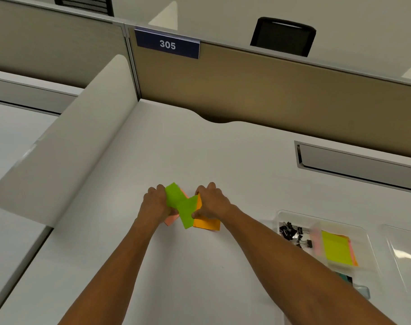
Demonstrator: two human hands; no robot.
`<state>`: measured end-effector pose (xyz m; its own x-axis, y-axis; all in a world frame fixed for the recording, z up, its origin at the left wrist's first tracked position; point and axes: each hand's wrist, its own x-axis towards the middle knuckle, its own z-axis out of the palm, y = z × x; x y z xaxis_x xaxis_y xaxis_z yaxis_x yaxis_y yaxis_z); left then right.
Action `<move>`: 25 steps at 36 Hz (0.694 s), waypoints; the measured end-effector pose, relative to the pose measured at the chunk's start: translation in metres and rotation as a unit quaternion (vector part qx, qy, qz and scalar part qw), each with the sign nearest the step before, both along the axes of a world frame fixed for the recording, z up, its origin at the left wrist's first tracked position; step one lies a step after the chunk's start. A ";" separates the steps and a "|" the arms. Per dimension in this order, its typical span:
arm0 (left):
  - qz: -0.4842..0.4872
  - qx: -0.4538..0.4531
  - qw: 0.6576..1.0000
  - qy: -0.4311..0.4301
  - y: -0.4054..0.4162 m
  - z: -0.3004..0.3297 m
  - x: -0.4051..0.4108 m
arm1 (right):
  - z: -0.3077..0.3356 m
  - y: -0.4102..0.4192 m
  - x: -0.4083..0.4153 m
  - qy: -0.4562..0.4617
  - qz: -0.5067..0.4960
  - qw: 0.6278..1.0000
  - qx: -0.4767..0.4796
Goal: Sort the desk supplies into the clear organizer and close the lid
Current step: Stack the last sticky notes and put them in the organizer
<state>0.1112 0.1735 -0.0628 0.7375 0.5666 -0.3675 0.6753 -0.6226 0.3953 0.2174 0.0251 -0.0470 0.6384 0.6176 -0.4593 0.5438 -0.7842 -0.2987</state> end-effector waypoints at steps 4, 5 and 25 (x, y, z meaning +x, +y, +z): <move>0.016 -0.015 0.999 -0.038 -0.002 -0.001 -0.006 | -0.001 -0.008 -0.006 -0.006 -0.013 1.000 0.017; 0.022 -0.018 0.999 -0.046 -0.003 -0.001 -0.008 | -0.001 -0.010 -0.008 -0.007 -0.017 1.000 0.025; 0.131 -0.105 0.978 -0.128 -0.037 0.009 -0.045 | 0.032 -0.079 -0.032 0.076 -0.164 0.967 0.180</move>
<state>0.0661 0.1362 -0.0535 0.6605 0.6799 -0.3184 0.6632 -0.3296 0.6719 0.1852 -0.0536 -0.0153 0.7695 0.5300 -0.3563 0.2112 -0.7376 -0.6413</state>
